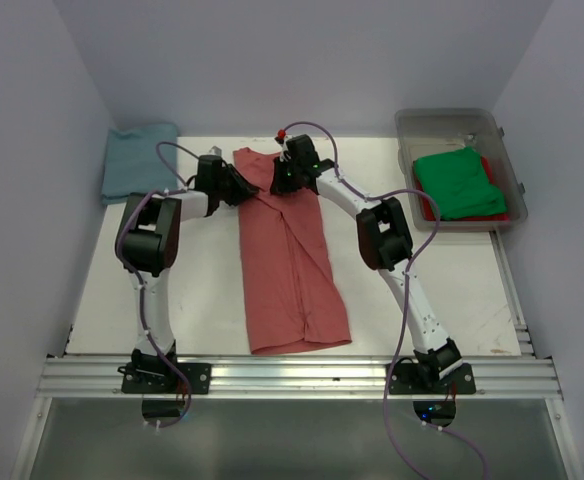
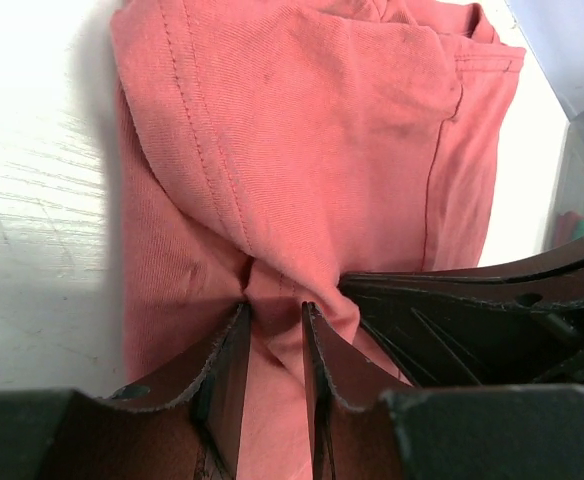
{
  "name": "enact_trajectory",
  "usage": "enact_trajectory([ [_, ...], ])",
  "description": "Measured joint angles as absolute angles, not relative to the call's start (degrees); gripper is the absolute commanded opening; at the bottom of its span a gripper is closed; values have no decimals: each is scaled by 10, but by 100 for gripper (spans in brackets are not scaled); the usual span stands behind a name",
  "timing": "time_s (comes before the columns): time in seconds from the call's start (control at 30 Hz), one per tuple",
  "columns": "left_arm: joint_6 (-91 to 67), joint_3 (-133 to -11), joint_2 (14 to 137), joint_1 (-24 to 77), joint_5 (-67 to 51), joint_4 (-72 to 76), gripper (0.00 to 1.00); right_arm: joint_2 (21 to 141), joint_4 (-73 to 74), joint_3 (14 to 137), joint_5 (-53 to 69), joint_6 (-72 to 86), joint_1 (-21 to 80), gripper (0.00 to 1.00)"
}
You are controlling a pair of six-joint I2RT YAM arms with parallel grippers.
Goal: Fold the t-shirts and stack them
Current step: Rotate the tshirt 90 degrees
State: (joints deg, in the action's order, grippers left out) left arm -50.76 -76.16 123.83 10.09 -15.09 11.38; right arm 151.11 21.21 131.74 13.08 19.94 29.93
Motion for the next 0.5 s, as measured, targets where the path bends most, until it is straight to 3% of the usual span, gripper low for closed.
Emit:
enact_trajectory([
  [0.23,-532,-760,1242,101,-170,149,27,1511,212,1317,131,198,299,0],
  [0.33,-545,-760,1247,101,-182,178,19,1511,212,1317,131,198,299,0],
  [0.47,-555,-760,1259,101,-193,196,0,1511,211,1316,131,198,299,0],
  [0.5,-557,-760,1263,101,-195,197,0,1510,210,1314,131,198,299,0],
])
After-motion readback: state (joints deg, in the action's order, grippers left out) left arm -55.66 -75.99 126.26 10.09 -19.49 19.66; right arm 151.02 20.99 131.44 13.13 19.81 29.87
